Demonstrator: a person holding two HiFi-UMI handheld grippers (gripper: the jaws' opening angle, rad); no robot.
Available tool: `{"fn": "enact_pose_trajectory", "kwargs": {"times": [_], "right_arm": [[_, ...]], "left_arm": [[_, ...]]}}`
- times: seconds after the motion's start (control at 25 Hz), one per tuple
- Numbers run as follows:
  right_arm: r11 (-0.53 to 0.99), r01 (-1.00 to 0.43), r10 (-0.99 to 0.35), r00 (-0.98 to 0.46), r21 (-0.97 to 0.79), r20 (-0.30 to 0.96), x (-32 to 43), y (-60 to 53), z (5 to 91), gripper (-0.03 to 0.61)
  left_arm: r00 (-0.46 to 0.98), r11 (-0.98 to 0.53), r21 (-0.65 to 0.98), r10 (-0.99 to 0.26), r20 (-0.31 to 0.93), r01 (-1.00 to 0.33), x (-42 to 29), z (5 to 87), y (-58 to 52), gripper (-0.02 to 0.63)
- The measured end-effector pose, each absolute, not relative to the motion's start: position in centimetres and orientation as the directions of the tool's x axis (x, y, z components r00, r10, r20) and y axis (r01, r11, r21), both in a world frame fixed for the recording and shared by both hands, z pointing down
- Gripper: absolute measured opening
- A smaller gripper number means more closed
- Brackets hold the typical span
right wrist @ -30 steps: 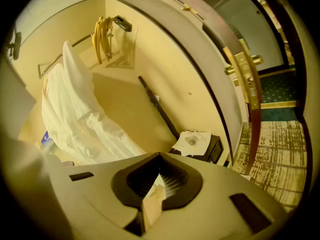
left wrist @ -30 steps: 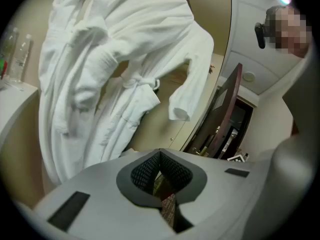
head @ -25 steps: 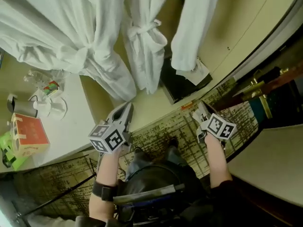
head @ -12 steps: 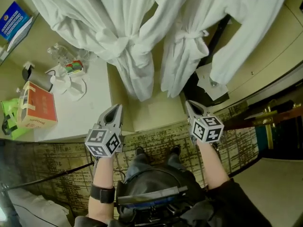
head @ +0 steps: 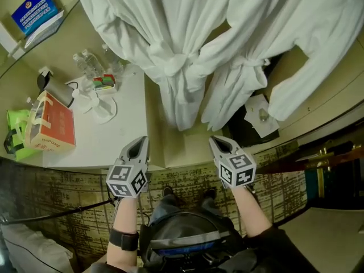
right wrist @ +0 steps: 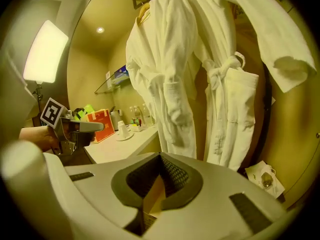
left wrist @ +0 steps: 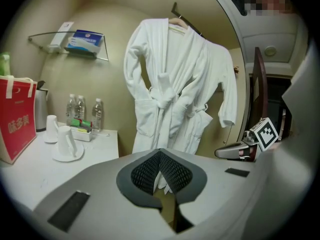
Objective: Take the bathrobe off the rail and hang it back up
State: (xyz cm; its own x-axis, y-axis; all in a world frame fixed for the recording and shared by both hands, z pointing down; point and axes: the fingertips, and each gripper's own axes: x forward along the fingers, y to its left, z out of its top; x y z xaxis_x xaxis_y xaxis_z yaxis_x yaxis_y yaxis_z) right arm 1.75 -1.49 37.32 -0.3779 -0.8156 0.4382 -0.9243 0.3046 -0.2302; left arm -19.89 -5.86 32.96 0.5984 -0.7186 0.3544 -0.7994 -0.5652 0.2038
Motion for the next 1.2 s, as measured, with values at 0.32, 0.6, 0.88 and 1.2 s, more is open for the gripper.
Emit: {"fn": "enact_pose_trajectory", "kwargs": {"times": [0.32,0.6,0.88,1.2], "right_arm": [[0.281,-0.941,-0.840,-0.336,-0.189,0.426,-2.5,-2.5,35.6,0.016],[0.290,-0.952,-0.872,-0.307,-0.103,0.381,-6.9,-3.8,32.2,0.016],[0.348,-0.936,-0.893,-0.345,-0.043,0.289,-9.3,-7.2,26.1,0.017],[0.384,-0.919,-0.921,-0.374,0.092,0.105,-8.4,-13.0,16.2,0.017]], "left_arm": [[0.670,-0.644,0.204,-0.661,0.338,-0.738,-21.9,32.5,-7.9,0.002],[0.741,-0.740,0.126,-0.616,0.266,-0.661,-22.4,29.0,-10.3,0.002],[0.751,-0.761,-0.011,-0.643,0.150,-0.649,-21.1,22.3,-13.2,0.002],[0.778,-0.767,-0.186,-0.628,0.022,-0.614,-16.8,13.1,-17.0,0.002]]}}
